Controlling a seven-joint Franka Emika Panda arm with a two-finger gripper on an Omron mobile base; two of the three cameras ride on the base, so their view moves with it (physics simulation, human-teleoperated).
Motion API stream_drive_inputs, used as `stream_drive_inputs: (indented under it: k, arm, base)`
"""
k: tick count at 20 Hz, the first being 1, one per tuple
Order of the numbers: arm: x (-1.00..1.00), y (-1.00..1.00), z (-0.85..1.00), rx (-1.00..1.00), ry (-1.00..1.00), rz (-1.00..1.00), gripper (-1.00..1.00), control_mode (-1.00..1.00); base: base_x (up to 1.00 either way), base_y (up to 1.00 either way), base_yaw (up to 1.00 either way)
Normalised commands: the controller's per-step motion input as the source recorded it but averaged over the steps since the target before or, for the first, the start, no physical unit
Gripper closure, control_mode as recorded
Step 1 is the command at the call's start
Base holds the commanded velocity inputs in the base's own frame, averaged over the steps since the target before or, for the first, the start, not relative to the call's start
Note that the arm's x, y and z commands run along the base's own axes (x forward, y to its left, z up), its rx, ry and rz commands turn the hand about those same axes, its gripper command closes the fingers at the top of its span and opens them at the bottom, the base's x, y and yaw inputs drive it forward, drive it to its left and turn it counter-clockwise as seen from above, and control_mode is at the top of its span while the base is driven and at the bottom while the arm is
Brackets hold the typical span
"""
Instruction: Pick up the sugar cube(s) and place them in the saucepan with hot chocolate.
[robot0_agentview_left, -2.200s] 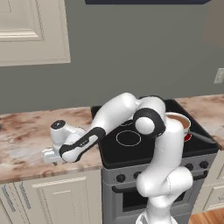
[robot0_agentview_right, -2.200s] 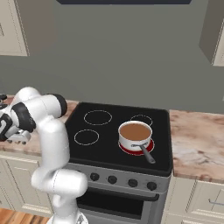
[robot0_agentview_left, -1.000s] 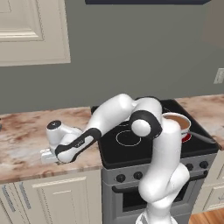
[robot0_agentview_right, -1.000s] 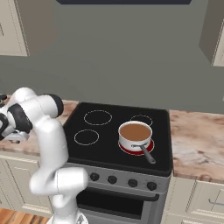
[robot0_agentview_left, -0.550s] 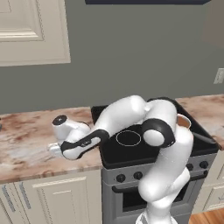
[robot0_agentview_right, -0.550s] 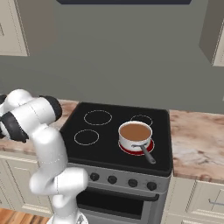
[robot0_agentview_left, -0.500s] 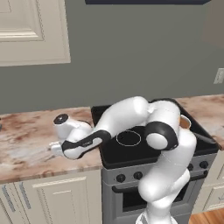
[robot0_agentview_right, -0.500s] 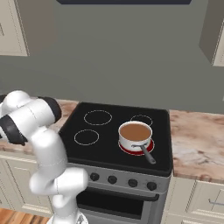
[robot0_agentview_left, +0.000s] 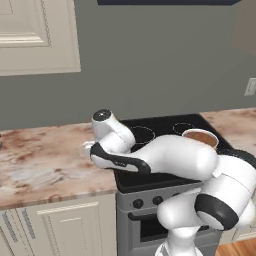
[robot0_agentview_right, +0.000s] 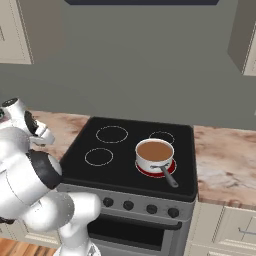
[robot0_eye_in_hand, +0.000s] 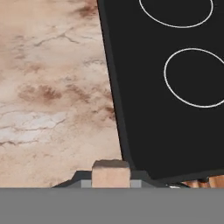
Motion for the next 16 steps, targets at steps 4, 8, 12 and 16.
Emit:
stream_drive_inputs:
  k: [4,8,12,16]
  arm:
    - [0.00,-1.00,1.00,0.00,0.00,-0.07,1.00,-1.00]
    - [0.00,-1.00,0.91,0.00,0.00,-0.06,1.00,-1.00]
    - [0.01,-1.00,0.69,0.01,0.00,-0.02,1.00,-1.00]
    - [0.14,-1.00,0.42,0.01,0.08,-0.10,1.00,-1.00]
  base:
    - [0.00,0.00,0.00]
    - [0.00,0.00,0.00]
    - [0.00,0.00,0.00]
    - [0.00,0.00,0.00]
